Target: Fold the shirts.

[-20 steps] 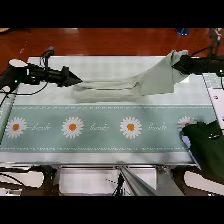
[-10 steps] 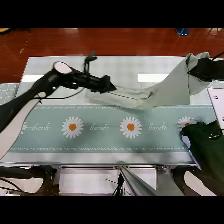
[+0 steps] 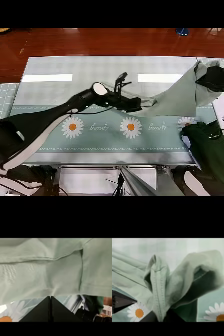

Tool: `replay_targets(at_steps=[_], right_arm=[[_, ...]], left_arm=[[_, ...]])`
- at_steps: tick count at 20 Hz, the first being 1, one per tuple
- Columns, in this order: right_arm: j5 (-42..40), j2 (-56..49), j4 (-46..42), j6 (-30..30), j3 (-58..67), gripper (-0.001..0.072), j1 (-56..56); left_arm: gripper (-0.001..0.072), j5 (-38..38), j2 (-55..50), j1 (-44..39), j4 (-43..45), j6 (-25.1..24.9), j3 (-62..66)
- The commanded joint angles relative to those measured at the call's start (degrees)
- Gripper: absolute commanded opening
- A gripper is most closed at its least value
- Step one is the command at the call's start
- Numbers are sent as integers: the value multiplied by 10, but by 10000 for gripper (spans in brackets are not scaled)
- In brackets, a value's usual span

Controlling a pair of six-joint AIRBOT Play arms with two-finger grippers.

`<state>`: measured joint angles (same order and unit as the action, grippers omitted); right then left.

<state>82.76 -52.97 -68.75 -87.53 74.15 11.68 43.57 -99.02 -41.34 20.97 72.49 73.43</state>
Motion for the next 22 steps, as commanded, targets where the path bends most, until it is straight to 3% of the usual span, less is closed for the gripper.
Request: replay_targets(at_steps=[1, 6, 9, 12, 15, 22], right_arm=[[40, 30, -8, -4, 0, 24, 0], [50, 57, -9, -4, 0, 24, 0], [37, 56, -9, -4, 0, 24, 0], [15, 56, -8, 3, 0, 24, 0], [-9, 45, -71, 3, 0, 23, -62], [-157, -111, -76, -73, 0, 24, -224]], left_arm=[[34, -37, -27, -46, -46, 5, 1], [34, -63, -61, -92, -131, -11, 5], [32, -51, -64, -76, -134, -16, 8], [30, -27, -33, -17, -104, -38, 8], [30, -17, 41, 63, -22, -36, 8], [31, 90, 227, 289, 51, -37, 8]])
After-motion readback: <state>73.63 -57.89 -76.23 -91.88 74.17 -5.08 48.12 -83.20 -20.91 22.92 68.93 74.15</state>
